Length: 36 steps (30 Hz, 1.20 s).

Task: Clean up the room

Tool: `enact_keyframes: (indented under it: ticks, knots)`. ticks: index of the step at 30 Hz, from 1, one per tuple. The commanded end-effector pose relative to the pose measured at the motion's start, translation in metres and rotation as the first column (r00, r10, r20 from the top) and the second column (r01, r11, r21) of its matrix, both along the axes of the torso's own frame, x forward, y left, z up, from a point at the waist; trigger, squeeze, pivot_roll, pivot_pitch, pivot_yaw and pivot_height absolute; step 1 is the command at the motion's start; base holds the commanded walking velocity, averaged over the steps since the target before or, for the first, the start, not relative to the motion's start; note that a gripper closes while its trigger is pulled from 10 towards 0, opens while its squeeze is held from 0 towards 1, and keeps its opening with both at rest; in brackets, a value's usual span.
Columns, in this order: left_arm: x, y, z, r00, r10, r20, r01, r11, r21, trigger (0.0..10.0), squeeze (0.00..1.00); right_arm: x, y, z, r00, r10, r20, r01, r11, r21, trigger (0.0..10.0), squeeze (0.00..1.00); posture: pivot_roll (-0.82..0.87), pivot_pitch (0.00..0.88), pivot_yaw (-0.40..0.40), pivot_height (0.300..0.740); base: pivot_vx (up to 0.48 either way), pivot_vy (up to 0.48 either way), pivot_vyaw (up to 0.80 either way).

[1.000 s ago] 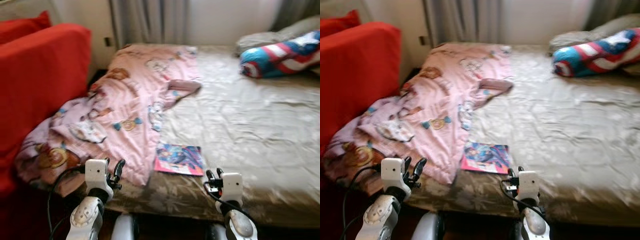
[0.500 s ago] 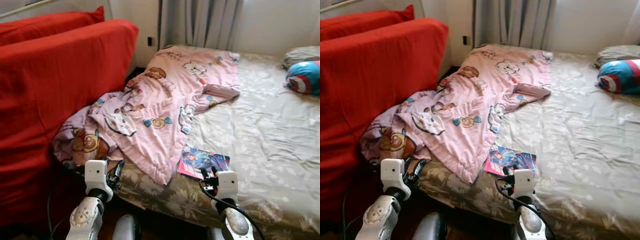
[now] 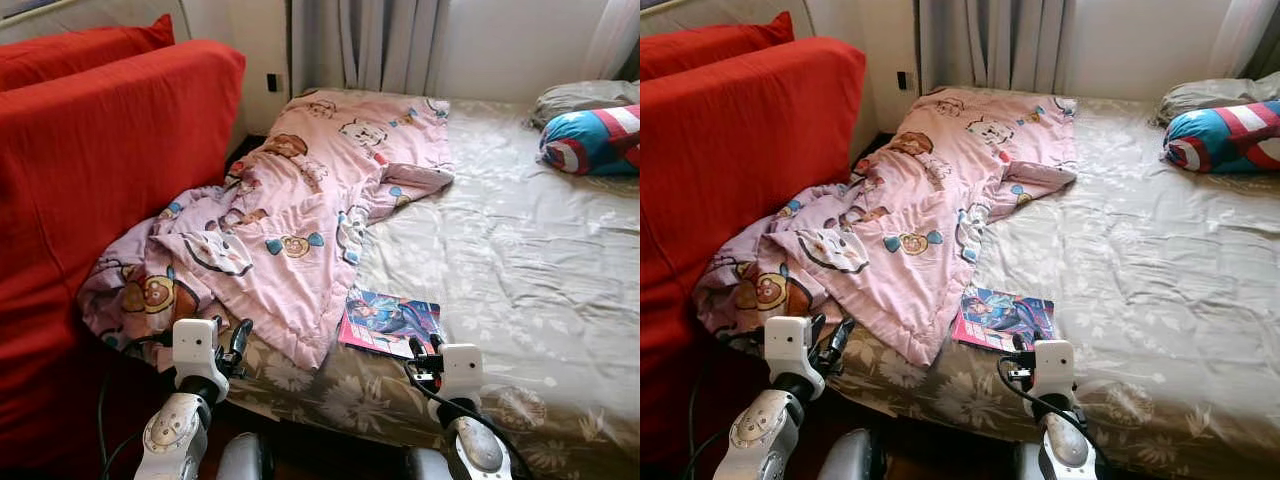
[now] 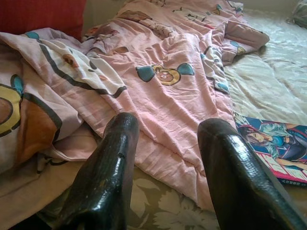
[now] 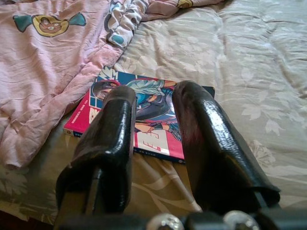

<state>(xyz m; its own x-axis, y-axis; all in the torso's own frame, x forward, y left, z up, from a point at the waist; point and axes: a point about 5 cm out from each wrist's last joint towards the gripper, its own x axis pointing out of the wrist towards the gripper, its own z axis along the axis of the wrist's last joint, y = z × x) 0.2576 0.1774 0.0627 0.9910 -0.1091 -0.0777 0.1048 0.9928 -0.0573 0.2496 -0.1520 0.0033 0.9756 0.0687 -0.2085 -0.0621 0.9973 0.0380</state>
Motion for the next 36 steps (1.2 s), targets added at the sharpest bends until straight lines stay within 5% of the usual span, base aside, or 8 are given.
enact_keyframes:
  ticks: [1,36]
  knots:
    - [0.0016,-0.0008,0.0016,1.0,-0.007,0.0,0.007,1.0,-0.01,10.0,0.0,-0.0012,-0.0006,-0.0024,1.0,-0.01,-0.012,0.01,1.0,0.008,10.0,0.0,-0.01,0.022,0.002,0.613,0.0,0.0,0.0]
    - [0.0022,0.0001,0.0024,1.0,-0.005,0.004,0.005,1.0,-0.003,10.0,0.0,0.0005,0.0025,-0.004,1.0,0.008,-0.018,-0.007,1.0,0.015,10.0,0.0,-0.01,0.006,0.008,0.613,0.202,0.0,0.0]
